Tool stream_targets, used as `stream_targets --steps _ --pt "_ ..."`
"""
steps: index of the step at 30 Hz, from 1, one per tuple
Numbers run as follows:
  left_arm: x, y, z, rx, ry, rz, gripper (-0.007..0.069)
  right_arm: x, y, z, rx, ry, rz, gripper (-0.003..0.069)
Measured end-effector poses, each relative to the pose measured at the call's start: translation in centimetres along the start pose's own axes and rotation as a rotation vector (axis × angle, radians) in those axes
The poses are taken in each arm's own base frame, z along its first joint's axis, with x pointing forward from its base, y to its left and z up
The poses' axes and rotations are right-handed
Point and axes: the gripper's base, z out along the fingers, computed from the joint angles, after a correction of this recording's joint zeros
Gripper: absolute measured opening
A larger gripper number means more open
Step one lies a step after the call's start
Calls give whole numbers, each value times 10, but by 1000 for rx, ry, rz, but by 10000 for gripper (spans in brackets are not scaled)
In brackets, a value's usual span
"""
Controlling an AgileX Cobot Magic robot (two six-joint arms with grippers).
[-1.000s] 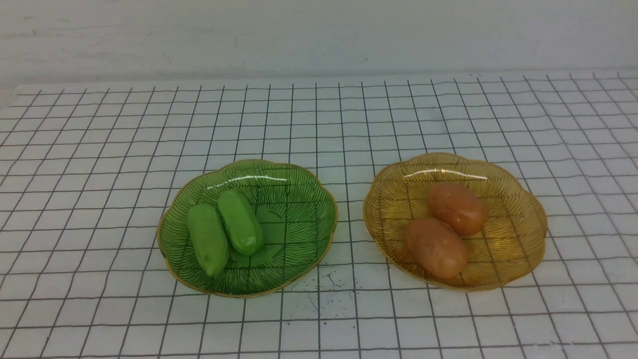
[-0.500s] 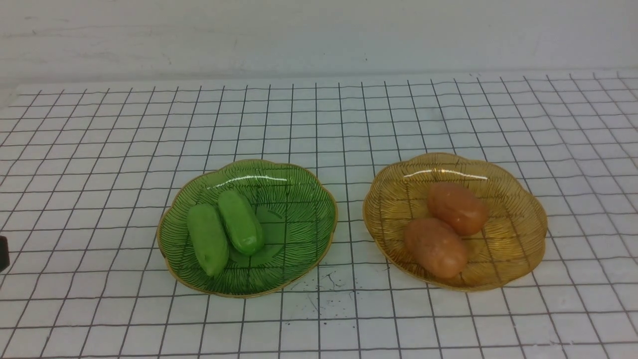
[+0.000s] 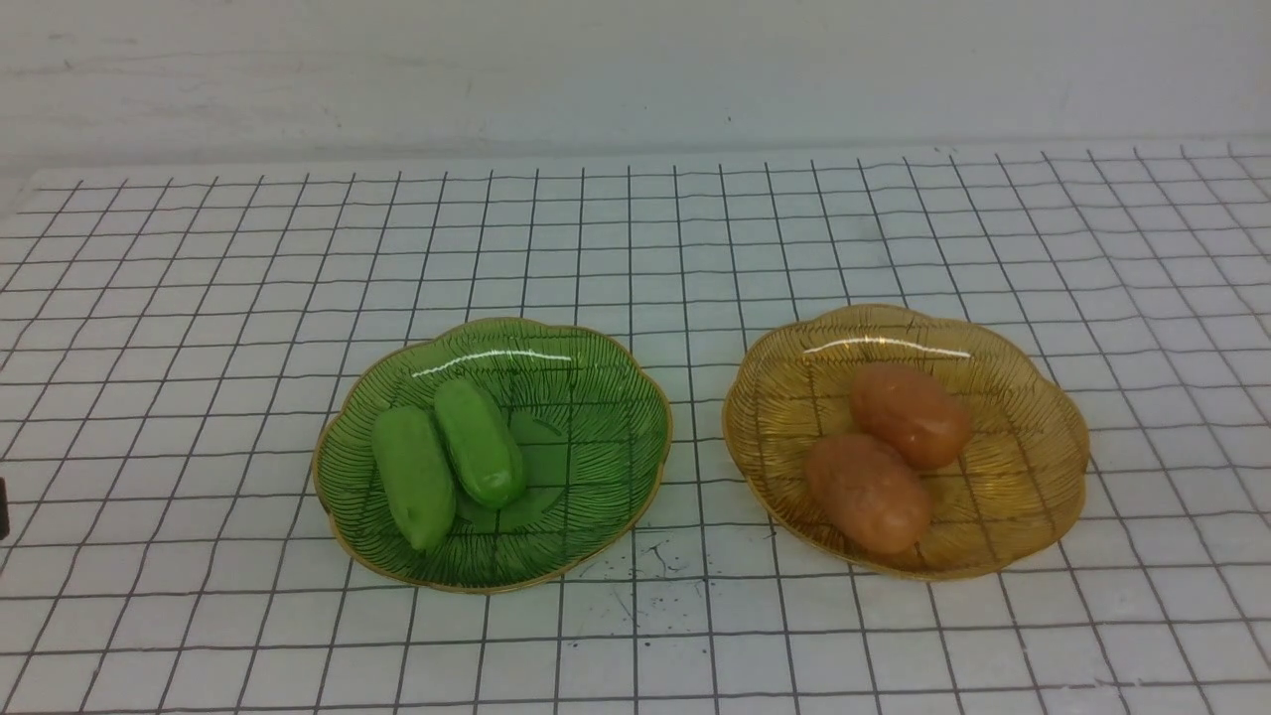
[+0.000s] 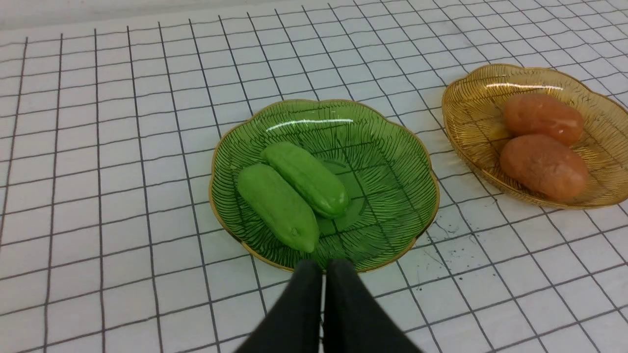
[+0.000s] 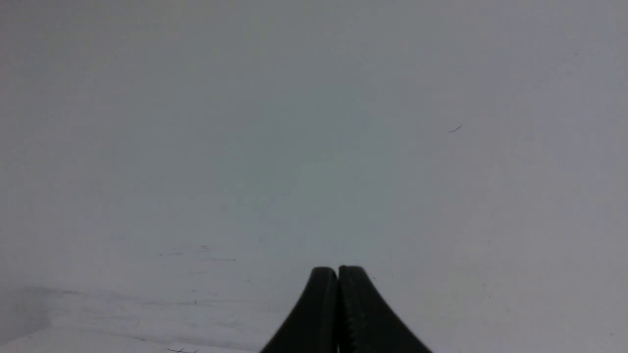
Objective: Put different types of vegetables on the plate.
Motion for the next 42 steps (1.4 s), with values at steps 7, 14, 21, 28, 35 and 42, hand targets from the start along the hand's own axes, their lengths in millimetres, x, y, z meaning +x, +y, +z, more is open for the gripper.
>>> stream_targets --steps 7,14,21,28,35,42 --pt "6 1 -18 57 -48 50 -8 2 -2 0 17 21 1 -14" --pt "10 4 -31 80 -97 40 -8 2 -2 0 19 22 2 -14" --pt "11 4 -31 82 -91 39 -8 2 -2 0 19 22 2 -14" --pt "11 4 -31 83 -90 38 -8 2 -2 0 19 22 2 -14" --pt "12 3 -28 94 -120 50 -8 2 -2 0 19 21 21 -14" --pt "42 -1 -9 86 -328 103 -8 2 -2 0 19 22 24 -14"
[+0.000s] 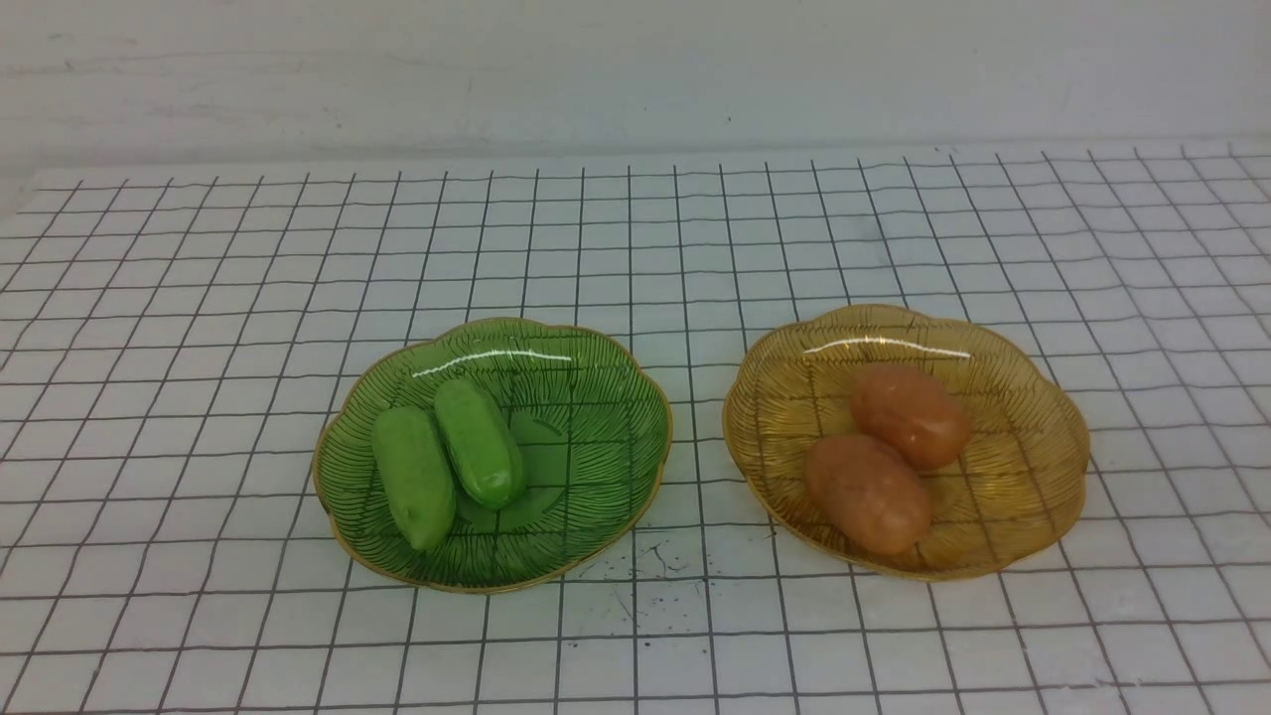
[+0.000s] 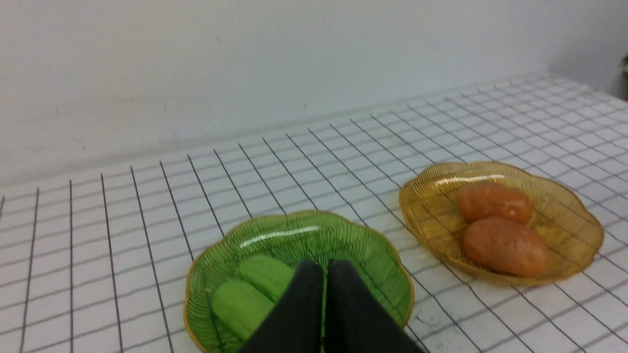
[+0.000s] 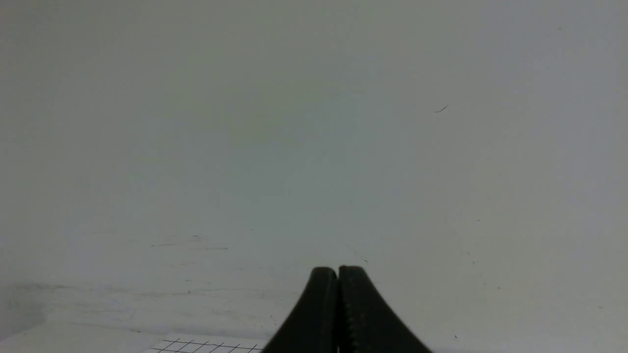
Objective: Put different types of vegetables on the plate.
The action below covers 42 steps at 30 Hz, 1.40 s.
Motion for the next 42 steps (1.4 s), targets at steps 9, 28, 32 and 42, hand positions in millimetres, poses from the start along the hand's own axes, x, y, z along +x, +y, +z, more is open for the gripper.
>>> stream_targets --steps 9,28,32,42 --pt "100 4 17 -166 -8 91 -8 0 0 0 1 1 0 -14" --pt "162 11 31 -279 185 30 -8 0 0 0 1 1 0 -14" --pt "162 11 31 -279 185 29 -8 0 0 0 1 1 0 -14" --pt "162 11 31 -278 185 28 -8 0 0 0 1 1 0 -14"
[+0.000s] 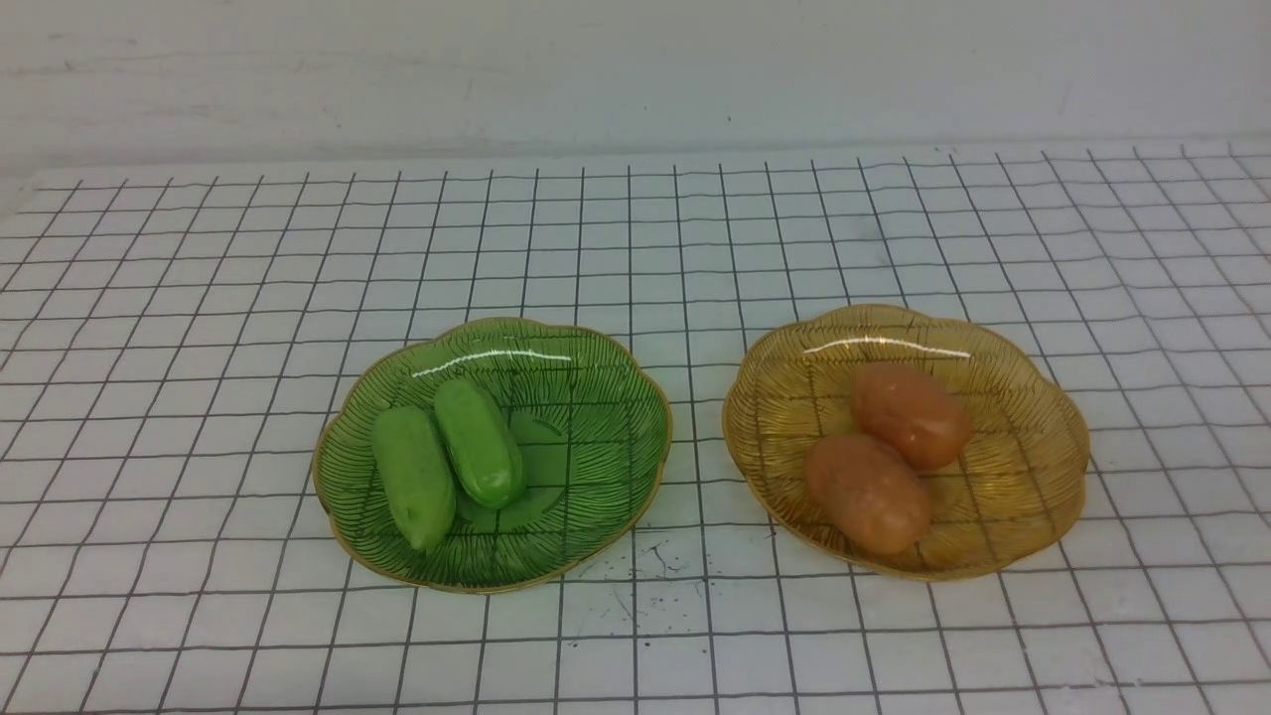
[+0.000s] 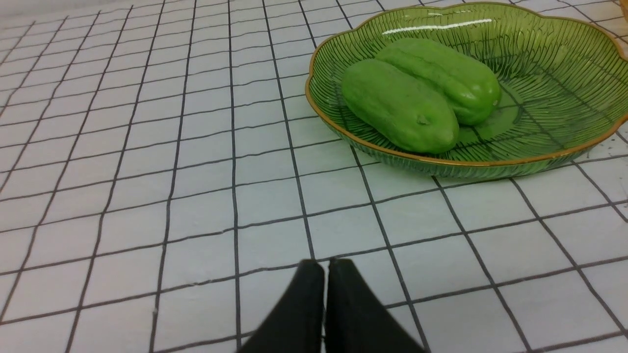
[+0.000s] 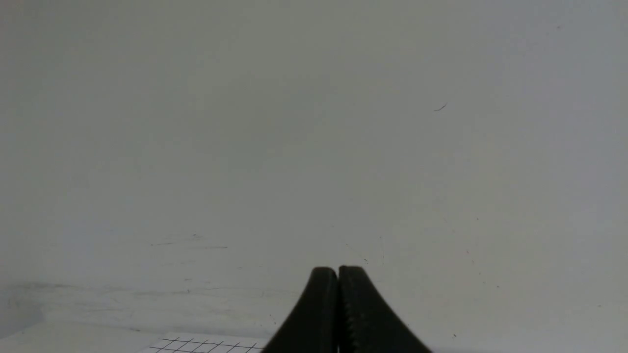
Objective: Put different types of vegetables on the plate.
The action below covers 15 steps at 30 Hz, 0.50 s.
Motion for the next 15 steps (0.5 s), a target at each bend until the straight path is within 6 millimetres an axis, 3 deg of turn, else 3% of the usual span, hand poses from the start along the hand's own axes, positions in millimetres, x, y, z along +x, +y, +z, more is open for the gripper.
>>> stream_targets --steps 15 --pt "0 0 0 0 0 -1 -8 0 0 0 1 -1 -18 -14"
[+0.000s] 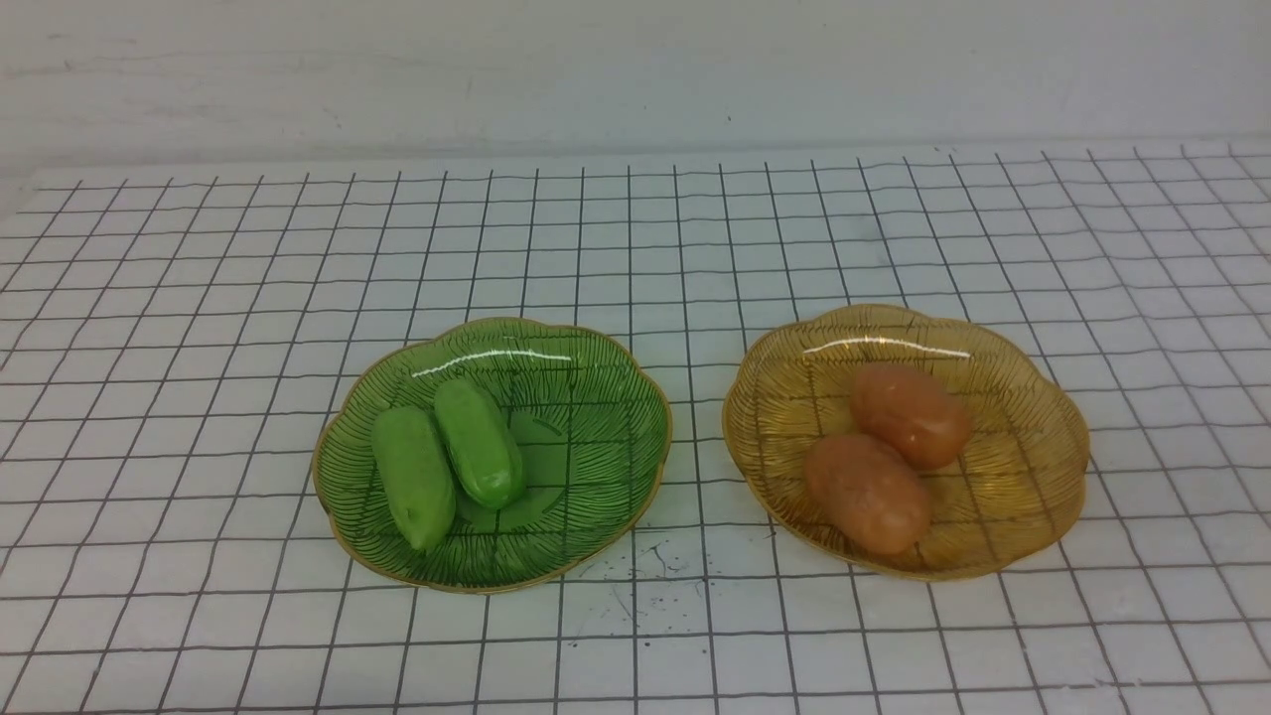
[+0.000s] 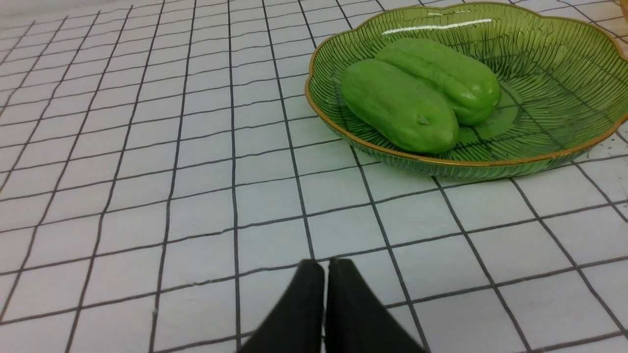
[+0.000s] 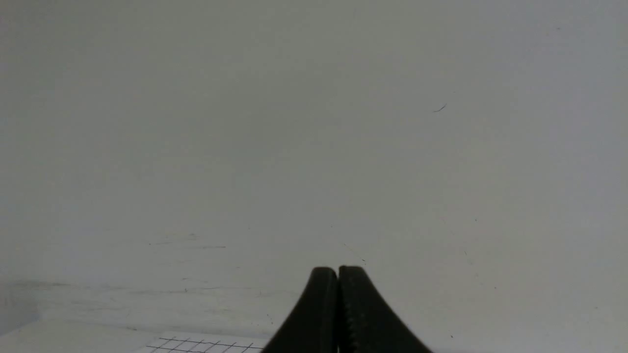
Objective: Put different types of vegetables on the plate.
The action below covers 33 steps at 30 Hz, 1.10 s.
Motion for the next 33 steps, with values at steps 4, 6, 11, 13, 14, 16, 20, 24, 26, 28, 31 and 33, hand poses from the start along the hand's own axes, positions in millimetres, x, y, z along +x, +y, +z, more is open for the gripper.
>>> stream_targets --steps 4,6,11,13,14,16,20,24,26,28,31,33 --pt "0 0 0 0 0 -1 -8 -2 1 0 -15 -22 -40 -14" --pt "0 0 0 0 0 -1 -8 -3 2 0 -26 -33 -47 -14" --pt "0 0 0 0 0 -1 -8 -3 5 0 -48 -41 -99 -14" --pt "0 0 0 0 0 -1 -8 -3 5 0 -53 -32 -112 -14" --pt "0 0 0 0 0 -1 -8 -2 5 0 -55 -27 -120 -14" --pt "0 0 0 0 0 -1 -8 -1 6 0 -59 -19 -136 -14" --pt "0 0 0 0 0 -1 -8 8 5 -2 -67 43 -177 -14" --pt "0 0 0 0 0 -1 -8 36 -4 -13 52 101 -219 -14" --pt "0 0 0 0 0 -1 -8 55 -11 -18 137 141 -241 -14" --pt "0 0 0 0 0 -1 -8 77 -18 -22 215 195 -266 -14" --pt "0 0 0 0 0 -1 -8 115 -30 -32 322 296 -302 -14" --pt "0 0 0 0 0 -1 -8 151 -38 -44 387 382 -316 -14"
